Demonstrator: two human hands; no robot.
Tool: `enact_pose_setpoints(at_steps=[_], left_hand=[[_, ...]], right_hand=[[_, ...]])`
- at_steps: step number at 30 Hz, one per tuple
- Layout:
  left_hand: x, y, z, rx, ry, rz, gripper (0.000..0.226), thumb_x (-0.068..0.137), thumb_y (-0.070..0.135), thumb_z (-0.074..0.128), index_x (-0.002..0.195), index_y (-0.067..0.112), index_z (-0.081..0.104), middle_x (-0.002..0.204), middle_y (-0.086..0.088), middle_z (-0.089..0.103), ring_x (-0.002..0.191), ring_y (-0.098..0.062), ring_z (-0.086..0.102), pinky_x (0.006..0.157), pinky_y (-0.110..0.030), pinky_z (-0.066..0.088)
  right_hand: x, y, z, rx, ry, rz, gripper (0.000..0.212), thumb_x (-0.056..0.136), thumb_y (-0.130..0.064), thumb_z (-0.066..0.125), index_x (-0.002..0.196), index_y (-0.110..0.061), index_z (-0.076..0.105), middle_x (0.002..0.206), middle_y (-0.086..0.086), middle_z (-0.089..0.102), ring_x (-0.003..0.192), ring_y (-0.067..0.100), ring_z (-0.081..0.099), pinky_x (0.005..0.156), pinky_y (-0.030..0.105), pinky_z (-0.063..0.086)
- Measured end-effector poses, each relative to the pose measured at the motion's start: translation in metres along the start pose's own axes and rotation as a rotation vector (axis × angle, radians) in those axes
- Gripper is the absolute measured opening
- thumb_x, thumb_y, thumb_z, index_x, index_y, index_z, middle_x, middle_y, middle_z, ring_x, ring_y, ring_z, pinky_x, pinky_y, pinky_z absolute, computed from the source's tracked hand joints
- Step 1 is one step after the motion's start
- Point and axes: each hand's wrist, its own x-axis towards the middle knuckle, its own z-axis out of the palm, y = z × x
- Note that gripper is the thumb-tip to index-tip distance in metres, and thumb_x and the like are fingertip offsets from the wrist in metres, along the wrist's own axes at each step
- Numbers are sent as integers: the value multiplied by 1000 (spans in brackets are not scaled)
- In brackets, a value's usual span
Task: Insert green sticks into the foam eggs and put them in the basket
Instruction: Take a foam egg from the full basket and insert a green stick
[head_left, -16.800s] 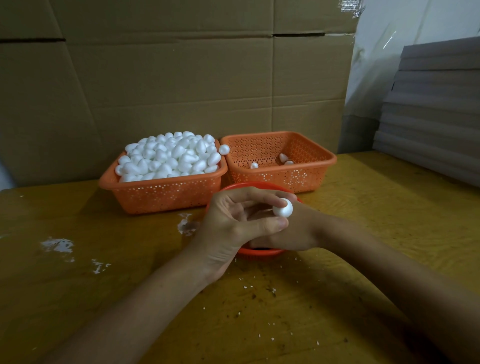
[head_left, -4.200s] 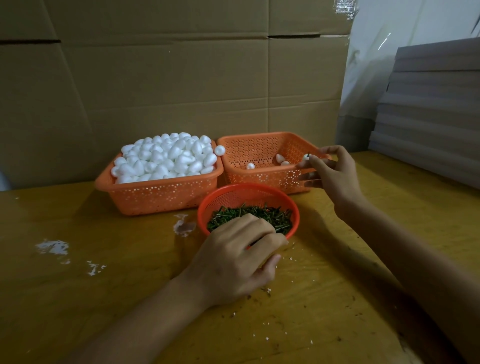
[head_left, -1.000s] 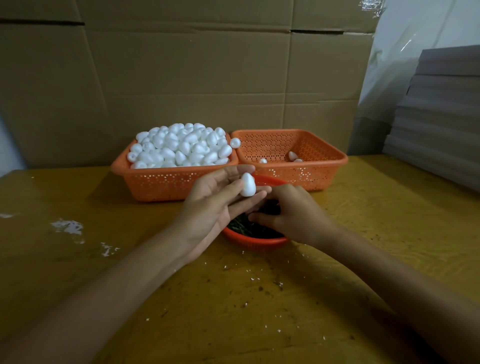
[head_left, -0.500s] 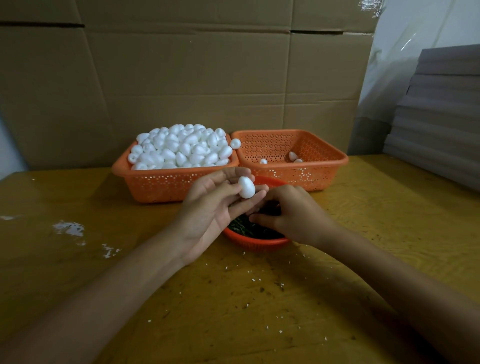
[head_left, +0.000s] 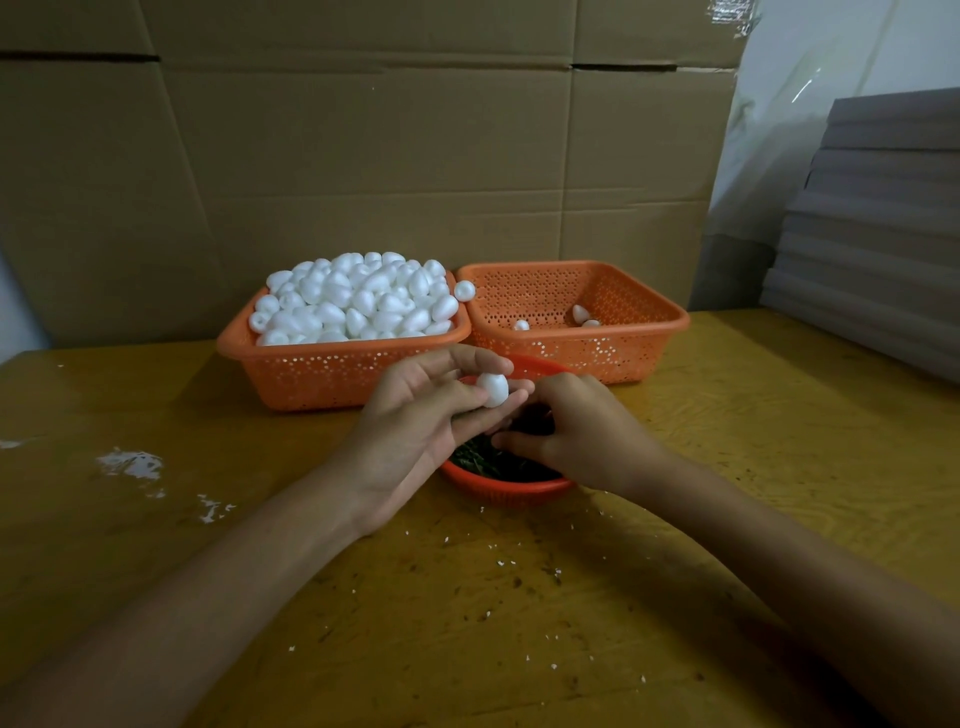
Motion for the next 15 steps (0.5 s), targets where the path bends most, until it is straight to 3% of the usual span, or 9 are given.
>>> enact_pose_setpoints(at_steps=[6, 9, 15], left_hand=[[-3, 0, 2, 123, -13, 25, 24, 89, -3, 64, 94, 15, 80, 110, -8, 77, 123, -33, 69, 105, -35, 55], [-4, 0, 3, 194, -19, 40, 29, 90, -7, 64, 97, 16, 80, 112, -14, 77, 122, -32, 70, 110, -41, 52], [-4, 0, 3, 198, -15, 22, 28, 86, 1, 73, 108, 19, 78, 116, -17, 73, 117, -33, 72, 107, -38, 55]], right_hand=[[0, 0, 0, -2, -17, -8, 23, 88, -16, 81, 111, -15, 75, 107, -4, 77, 102, 15, 72, 90, 43, 57], [0, -1, -1, -11, -15, -10, 25, 88, -17, 81, 113, -15, 75, 111, -4, 76, 105, 16, 71, 91, 44, 56], [-1, -1, -1, -9, -2, -13, 26, 88, -18, 81, 113, -15, 75, 109, -2, 76, 102, 19, 71, 89, 46, 55]])
